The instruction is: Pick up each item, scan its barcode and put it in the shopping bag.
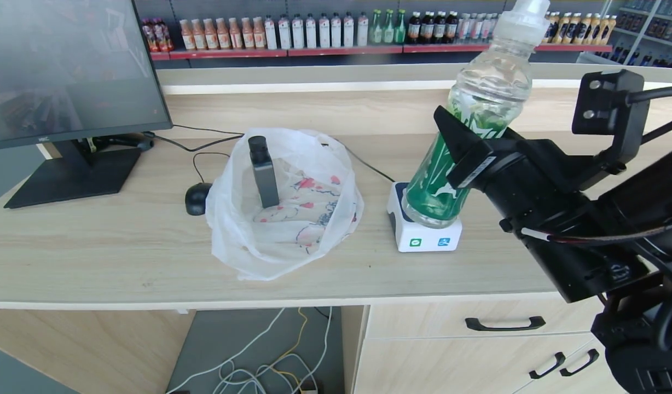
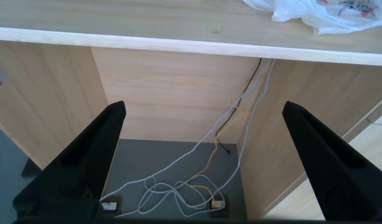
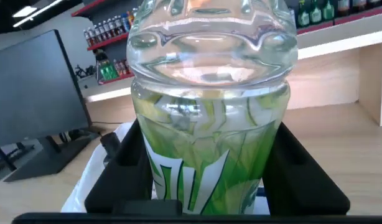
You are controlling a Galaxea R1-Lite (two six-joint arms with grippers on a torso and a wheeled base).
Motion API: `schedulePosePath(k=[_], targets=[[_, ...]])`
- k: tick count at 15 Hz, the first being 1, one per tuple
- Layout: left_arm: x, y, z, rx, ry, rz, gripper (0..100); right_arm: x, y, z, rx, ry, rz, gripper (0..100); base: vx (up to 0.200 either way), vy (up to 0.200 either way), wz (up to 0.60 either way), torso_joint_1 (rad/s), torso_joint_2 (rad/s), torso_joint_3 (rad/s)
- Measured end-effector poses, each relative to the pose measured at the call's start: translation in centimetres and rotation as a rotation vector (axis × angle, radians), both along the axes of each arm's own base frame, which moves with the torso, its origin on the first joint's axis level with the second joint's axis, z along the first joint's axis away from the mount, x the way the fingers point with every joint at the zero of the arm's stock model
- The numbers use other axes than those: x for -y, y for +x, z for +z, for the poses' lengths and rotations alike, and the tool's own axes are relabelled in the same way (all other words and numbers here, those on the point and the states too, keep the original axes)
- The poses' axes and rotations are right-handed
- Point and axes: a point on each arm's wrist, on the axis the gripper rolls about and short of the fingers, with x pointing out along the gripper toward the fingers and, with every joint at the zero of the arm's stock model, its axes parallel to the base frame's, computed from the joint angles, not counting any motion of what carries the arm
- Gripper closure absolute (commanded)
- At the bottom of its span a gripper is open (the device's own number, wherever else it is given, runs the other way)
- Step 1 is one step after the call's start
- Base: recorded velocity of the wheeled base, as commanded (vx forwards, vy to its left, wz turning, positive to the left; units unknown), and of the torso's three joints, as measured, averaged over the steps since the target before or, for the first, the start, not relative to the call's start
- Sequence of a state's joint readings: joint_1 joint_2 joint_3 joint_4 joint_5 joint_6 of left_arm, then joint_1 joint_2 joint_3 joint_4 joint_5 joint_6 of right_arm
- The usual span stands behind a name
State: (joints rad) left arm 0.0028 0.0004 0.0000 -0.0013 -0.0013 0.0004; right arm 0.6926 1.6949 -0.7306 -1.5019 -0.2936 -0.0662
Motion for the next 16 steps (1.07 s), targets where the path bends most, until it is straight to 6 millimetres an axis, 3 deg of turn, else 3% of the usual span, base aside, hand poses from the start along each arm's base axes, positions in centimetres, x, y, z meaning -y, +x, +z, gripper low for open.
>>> schedulePosePath(k=[7,16], targets=[[0.00,0.00,-0.01,-0.001,0.000,0.000,0,0.00,-0.15,0.27,0.086,-0.075,-0.037,100,0.000,0.000,0.00,0.000,0.00,0.000],[0.00,0.00,-0.02,-0.002,0.000,-0.001,0,-0.23,0.26,-0.37,0.063,-0.070,-0.033,100,0.000,0.200,0.00,0.003,0.00,0.004]])
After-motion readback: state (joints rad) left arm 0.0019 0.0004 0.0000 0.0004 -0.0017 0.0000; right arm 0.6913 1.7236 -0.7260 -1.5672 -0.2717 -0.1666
